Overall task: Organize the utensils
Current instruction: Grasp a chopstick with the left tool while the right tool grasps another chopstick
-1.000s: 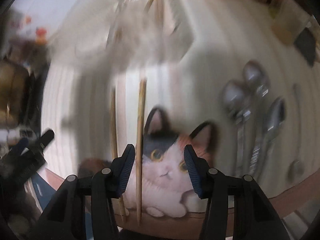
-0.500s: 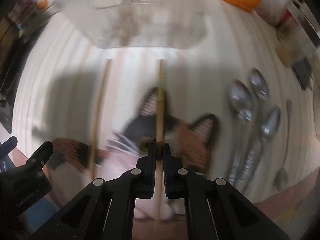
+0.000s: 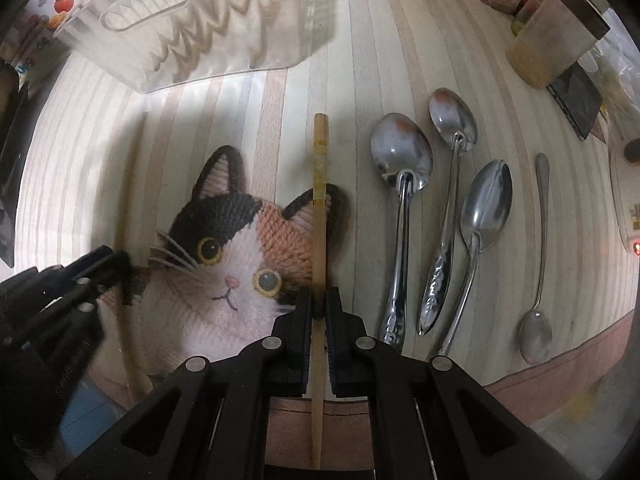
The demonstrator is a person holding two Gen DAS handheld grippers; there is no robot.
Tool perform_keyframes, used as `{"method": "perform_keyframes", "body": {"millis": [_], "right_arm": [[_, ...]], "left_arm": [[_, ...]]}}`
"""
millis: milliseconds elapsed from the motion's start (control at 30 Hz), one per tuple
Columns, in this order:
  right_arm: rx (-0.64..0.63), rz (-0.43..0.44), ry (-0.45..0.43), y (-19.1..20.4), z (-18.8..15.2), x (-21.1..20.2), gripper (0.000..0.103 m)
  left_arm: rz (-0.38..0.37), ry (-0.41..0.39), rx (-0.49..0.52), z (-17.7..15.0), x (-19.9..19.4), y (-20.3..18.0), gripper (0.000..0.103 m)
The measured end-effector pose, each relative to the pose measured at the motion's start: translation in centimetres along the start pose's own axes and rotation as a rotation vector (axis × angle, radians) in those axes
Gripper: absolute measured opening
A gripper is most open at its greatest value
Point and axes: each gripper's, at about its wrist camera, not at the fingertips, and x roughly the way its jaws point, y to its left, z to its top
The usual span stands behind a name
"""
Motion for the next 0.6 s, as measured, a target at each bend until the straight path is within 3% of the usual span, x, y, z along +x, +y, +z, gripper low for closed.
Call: {"method": "perform_keyframes", "body": {"millis": [167,267,600], "right_arm": [[-0.004,0.056,0.045,0.9,-1.3,-0.1,0.007],[-0.038,0.044,0.045,1.5,-2.4,-0.2,0.007],[-0.030,0.054,0.065,1.3,-1.4,-0.4,0.007]], "left_arm": [[0.005,0.027,-0.028,-1.8,-0.2,1.9,0.004],[0.002,0.030,-0.024,-2.2,-0.3,2.3,0.005],[-0.001,0.034,-0.036,-2.1,-0.4,2.5,0.009]]}}
